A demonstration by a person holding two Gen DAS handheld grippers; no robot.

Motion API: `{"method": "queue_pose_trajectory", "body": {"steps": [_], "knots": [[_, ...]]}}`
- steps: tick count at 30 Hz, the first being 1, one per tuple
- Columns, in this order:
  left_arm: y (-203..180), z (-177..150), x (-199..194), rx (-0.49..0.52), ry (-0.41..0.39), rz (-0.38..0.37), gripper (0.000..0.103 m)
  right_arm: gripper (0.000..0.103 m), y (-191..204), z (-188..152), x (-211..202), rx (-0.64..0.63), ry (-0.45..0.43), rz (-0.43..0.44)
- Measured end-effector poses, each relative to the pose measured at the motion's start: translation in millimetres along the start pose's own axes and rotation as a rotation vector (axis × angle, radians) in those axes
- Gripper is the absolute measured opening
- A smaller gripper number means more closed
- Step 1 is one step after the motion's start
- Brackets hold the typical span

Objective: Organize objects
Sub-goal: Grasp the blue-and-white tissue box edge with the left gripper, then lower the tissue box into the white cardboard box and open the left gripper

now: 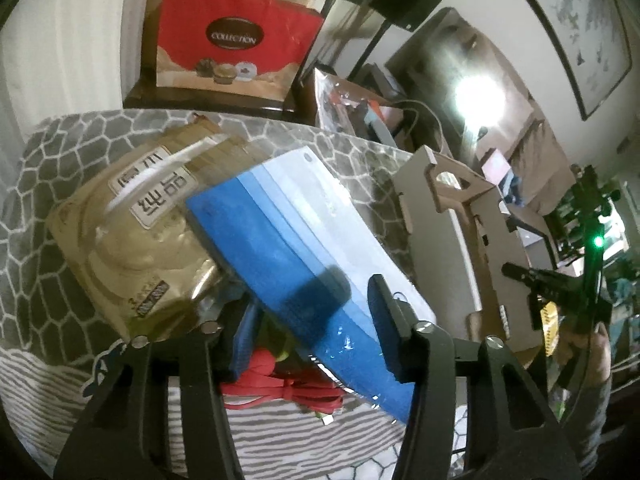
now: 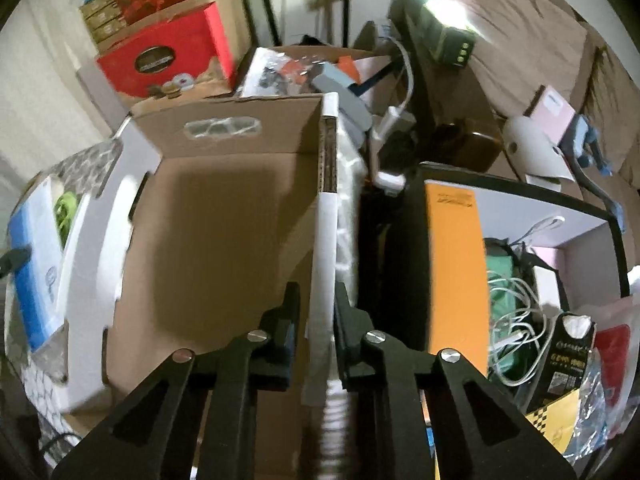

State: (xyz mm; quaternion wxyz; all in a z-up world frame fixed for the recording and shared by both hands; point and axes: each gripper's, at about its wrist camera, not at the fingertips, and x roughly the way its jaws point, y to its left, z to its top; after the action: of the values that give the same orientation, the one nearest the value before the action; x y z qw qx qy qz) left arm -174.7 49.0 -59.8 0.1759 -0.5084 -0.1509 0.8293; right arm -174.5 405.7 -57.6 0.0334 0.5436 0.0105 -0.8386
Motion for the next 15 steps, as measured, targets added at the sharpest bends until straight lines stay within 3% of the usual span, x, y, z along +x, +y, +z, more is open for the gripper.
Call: {"method": "queue_pose_trajectory", "body": {"steps": [1,3,9,15], "knots": [[0,0,2,-0.007,0.008,-0.008,0.019,0.014,6,-3,-2,-0.017,-0.003,0.002],[0,1,2,-0.012,0.013,-0.01,0.006,0.014,13,-5,-3,-0.035,-0.006,-0.003],[-4,2,-14,0.006,-0.03,-0.001,0.002,0.015,27,-11,-8,-0.057,-0.023,0.042],[-21,10,-50,0.022,-0.079,-0.094,0.002,0.016,18,-12,-9,0.02,-0.034,0.102]]}}
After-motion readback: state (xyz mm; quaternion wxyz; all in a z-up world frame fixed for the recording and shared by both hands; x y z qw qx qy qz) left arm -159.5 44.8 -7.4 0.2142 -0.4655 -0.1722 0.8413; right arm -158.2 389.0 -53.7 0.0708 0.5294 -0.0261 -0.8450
